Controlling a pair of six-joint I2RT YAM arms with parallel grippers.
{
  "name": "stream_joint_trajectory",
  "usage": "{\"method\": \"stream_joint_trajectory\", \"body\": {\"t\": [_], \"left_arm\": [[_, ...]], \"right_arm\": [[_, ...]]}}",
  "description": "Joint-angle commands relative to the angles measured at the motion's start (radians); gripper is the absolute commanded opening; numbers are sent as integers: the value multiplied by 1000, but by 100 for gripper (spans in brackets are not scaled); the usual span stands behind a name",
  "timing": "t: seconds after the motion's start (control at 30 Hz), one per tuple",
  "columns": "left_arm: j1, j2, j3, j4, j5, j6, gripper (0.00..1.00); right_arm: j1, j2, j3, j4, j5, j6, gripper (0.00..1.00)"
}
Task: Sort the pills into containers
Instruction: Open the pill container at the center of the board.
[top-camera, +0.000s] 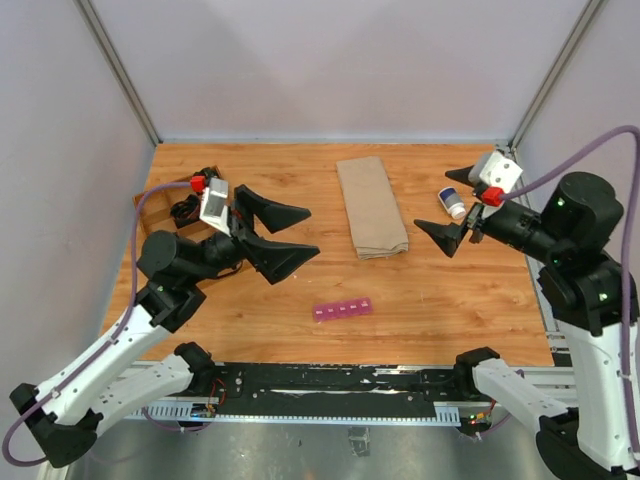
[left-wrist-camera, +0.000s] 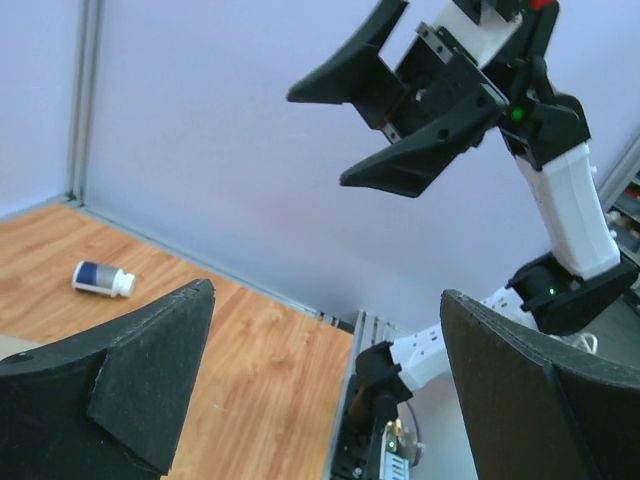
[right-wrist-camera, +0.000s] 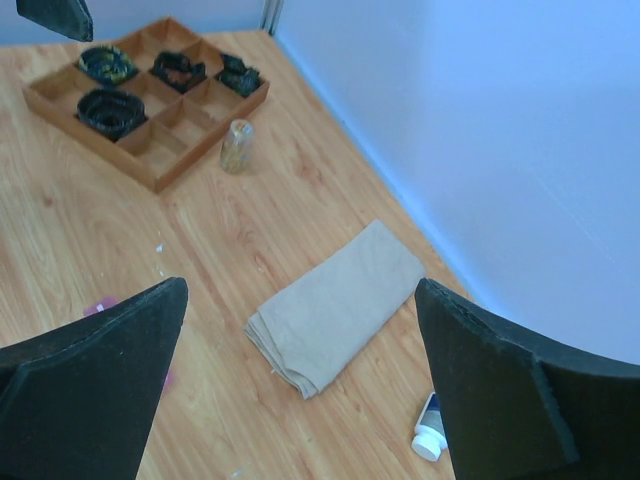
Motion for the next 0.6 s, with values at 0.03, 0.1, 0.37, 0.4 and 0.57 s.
{"method": "stream_joint_trajectory", "body": {"t": [0.03,0.1,0.37,0.4,0.57], "left_arm": [[8,-63,102,-256,-150,32,99],[8,-79,106,-268,-188,27,99],[8,-115,133,-349,-251,29,99],[8,-118,135,-356,-250,29,99],[8,-133,143,-391,-253,26,99]], "right_arm": [[-17,-23,94,-47,34,152,99],[-18,-24,102,-49,24,198,99],[-19,-15,143,-93,-24,208,99],[-19,-17,149,-92,-17,218,99],[-19,-29,162,-103,20,233,99]]}}
